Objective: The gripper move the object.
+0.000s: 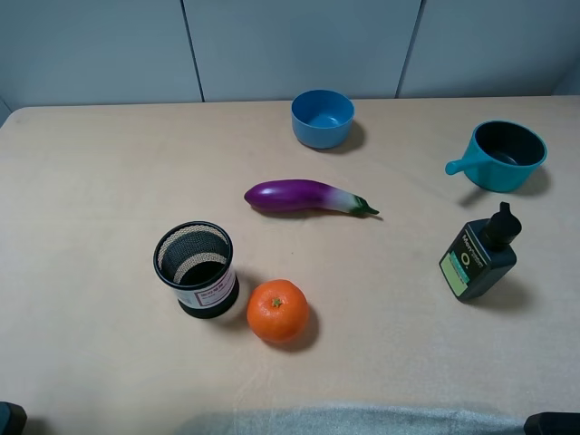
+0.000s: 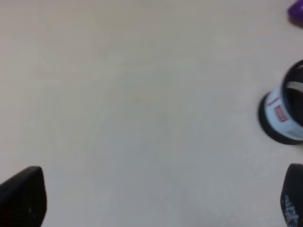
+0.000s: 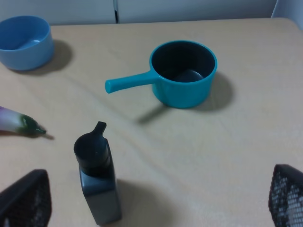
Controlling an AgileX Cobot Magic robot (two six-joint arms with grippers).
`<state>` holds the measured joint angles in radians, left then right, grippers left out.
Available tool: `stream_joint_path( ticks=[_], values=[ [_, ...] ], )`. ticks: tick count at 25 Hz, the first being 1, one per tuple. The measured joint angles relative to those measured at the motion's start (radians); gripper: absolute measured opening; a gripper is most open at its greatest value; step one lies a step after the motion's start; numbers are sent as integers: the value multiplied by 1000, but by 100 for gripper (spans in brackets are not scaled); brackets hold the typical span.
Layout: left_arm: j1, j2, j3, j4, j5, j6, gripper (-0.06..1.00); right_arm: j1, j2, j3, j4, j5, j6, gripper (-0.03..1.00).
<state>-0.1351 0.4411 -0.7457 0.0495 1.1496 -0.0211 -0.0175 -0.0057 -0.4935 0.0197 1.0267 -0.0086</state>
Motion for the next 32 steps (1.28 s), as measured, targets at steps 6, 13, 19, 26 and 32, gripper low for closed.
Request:
stream_joint_path(
  ticks=[6, 13, 19, 26, 32],
  values=[
    [127, -131, 125, -34, -56, 79, 99, 0, 0, 0, 0, 0, 0, 69],
    [167, -291, 228, -37, -135, 132, 99, 0, 0, 0, 0, 0, 0, 69],
    [167, -367, 238, -37, -116, 133, 99, 0, 0, 0, 0, 0, 0, 69],
    [168, -444, 253, -37, -99, 139, 99, 0, 0, 0, 0, 0, 0, 69],
    [168, -445, 253, -37, -99, 144, 99, 0, 0, 0, 0, 0, 0, 69]
  ],
)
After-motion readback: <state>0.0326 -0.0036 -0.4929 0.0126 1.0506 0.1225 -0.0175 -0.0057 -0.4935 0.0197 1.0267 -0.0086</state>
